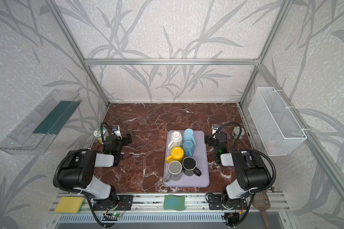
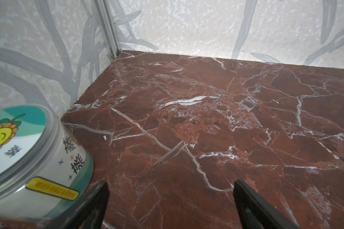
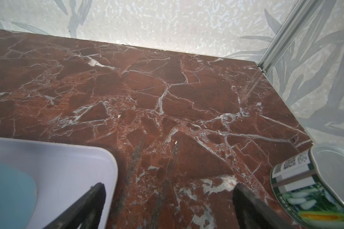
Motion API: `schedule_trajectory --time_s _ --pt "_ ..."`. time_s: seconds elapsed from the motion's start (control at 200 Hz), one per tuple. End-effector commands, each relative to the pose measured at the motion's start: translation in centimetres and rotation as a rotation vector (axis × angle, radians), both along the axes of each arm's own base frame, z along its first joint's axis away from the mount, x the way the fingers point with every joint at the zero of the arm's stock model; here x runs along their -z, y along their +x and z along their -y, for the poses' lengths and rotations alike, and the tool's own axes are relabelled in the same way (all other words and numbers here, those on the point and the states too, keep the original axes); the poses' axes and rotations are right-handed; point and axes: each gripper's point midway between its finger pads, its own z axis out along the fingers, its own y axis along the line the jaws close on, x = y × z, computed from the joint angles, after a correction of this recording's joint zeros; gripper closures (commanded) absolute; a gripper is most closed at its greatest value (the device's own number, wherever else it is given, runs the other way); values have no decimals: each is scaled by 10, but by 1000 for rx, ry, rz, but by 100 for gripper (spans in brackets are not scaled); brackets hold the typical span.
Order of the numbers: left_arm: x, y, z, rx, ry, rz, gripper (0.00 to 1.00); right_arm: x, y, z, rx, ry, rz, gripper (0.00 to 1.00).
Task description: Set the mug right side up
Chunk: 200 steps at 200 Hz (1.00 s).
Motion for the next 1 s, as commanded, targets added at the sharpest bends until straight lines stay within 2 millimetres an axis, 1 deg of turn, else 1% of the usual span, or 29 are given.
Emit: schedule_trajectory --time_s 0.0,0.995 --pt "-10 5 0 4 12 24 1 -9 3 1 2 5 26 1" --pt "-10 6 1 5 12 23 1 -8 3 0 -1 3 20 1"
